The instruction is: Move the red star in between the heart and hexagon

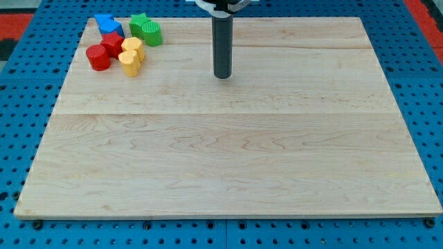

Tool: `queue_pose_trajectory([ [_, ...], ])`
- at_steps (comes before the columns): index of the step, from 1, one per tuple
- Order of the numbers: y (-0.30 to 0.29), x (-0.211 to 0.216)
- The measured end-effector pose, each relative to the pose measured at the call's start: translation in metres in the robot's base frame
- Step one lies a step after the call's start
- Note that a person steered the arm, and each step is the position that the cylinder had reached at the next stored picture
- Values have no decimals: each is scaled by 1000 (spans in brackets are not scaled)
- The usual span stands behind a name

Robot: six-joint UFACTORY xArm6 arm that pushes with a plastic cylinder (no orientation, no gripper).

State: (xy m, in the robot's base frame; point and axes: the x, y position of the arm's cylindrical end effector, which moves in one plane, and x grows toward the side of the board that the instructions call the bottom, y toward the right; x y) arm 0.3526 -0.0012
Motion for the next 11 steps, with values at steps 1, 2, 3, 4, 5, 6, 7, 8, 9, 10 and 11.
queue_pose_trajectory([
  [1,0,0],
  [2,-10,28],
  [3,-83,88],
  [4,-230,86],
  [5,-303,41],
  [6,-304,27],
  [7,-300,-36],
  [8,-292,-103],
  [9,-292,-150],
  [10,-257,-142],
  [11,-191,-50],
])
